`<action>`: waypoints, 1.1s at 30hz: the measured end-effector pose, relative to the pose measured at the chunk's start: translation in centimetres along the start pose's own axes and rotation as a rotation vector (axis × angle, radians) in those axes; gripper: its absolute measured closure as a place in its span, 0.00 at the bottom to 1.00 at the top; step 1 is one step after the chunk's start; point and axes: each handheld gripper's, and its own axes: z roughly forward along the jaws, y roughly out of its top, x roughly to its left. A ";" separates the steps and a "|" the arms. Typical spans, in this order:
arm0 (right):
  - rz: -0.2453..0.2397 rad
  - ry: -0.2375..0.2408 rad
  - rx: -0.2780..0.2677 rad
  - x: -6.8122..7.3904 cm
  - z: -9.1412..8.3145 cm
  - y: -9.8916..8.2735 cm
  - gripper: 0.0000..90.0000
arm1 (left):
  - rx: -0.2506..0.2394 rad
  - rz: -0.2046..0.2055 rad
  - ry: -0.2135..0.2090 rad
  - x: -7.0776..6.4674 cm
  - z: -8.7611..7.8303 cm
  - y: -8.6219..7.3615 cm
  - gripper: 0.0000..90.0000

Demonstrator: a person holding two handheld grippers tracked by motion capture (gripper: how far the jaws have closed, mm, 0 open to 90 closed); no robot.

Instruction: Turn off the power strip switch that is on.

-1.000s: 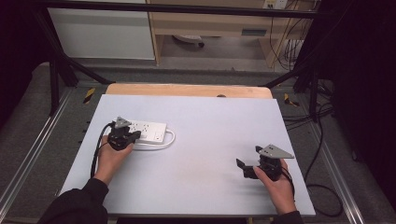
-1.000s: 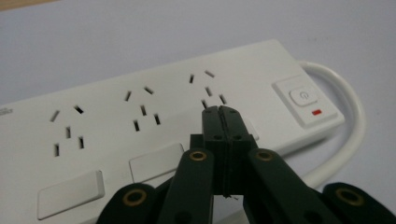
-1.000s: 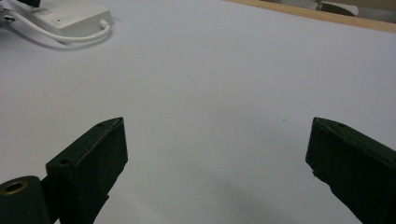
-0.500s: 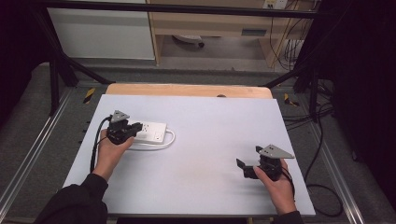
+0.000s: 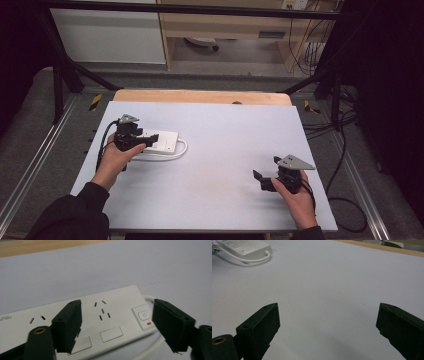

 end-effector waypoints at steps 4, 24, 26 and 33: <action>0.002 0.001 0.000 0.0 0.0 0.0 0.06 | 0.009 -0.014 -0.002 -0.2 -0.6 0.4 0.17; 0.009 0.006 -0.001 -0.1 -0.1 0.0 0.04 | -0.001 0.055 -0.001 -1.0 -6.2 0.0 0.13; 0.008 0.008 -0.001 -0.1 0.0 0.0 0.04 | -0.012 0.051 0.001 -0.9 -6.7 -0.3 0.13; 0.009 0.013 0.001 -0.2 0.0 0.0 0.04 | -0.047 0.038 0.002 -0.4 -8.8 -1.3 0.13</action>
